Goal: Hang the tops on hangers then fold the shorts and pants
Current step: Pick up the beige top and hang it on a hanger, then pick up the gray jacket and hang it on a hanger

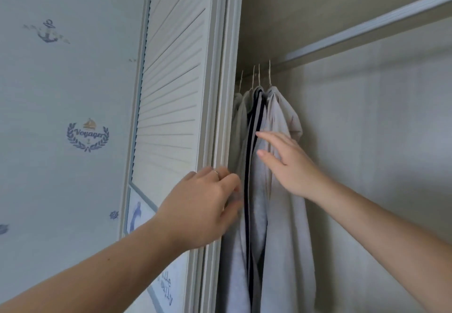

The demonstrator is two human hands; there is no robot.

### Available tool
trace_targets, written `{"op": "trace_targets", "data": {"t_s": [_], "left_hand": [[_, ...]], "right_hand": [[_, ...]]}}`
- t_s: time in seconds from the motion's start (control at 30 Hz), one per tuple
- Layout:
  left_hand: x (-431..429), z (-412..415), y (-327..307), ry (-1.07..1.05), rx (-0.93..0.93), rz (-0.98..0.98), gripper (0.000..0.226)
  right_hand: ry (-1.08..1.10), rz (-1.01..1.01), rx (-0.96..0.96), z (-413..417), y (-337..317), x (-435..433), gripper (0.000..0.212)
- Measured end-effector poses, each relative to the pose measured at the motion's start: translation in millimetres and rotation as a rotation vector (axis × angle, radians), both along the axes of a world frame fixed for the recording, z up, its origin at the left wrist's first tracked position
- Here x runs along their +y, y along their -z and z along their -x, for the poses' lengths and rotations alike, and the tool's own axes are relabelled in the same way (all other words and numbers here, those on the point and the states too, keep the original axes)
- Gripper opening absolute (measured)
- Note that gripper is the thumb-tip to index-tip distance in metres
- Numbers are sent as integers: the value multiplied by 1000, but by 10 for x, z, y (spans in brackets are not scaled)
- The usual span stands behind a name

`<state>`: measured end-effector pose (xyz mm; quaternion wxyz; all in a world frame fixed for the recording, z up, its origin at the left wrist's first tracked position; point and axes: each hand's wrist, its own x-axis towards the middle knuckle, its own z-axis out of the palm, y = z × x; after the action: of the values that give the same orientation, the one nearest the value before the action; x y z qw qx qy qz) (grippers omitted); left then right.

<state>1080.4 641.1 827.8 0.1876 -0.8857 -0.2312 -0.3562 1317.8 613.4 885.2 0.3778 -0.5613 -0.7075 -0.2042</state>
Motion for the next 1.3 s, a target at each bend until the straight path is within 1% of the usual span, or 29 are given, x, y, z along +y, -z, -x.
{"op": "trace_targets", "data": {"t_s": [0.13,0.23,0.3,0.43,0.6,0.73,0.9,1.03,1.2,1.3], "left_hand": [[-328,844,420,-153,-42,158,40],[-685,1557,768,-296,-16,256,60],[-972,2049,993,-398,3,300,65],[-1670,3017,1496,-620,44,371,65],[-2789,4149,2199,-948,35,498,70],[-3749,4922,2697,-1182,-109,644,78],[-4969,5554,3183,-1482,-285,740,86],[-5869,5784,3456,-1696,-486,819,86],[-6872,5923,3771,-1903,-727,936,89],[-7333,6021,3932,-2008,-833,939,94]], "right_hand": [[-11,92,-85,711,488,-366,69],[-47,167,-141,1377,888,-638,74],[-90,231,-177,1848,1141,-818,77],[-254,334,-239,2816,1614,-1215,77],[-567,426,-285,4089,2187,-1786,76],[-778,492,-395,5010,2654,-2245,77],[-1036,565,-549,6033,3151,-2863,77],[-1240,623,-631,6764,3495,-3380,71],[-1473,672,-752,7577,3881,-4028,64],[-1579,707,-802,8051,4106,-4401,69]]}}
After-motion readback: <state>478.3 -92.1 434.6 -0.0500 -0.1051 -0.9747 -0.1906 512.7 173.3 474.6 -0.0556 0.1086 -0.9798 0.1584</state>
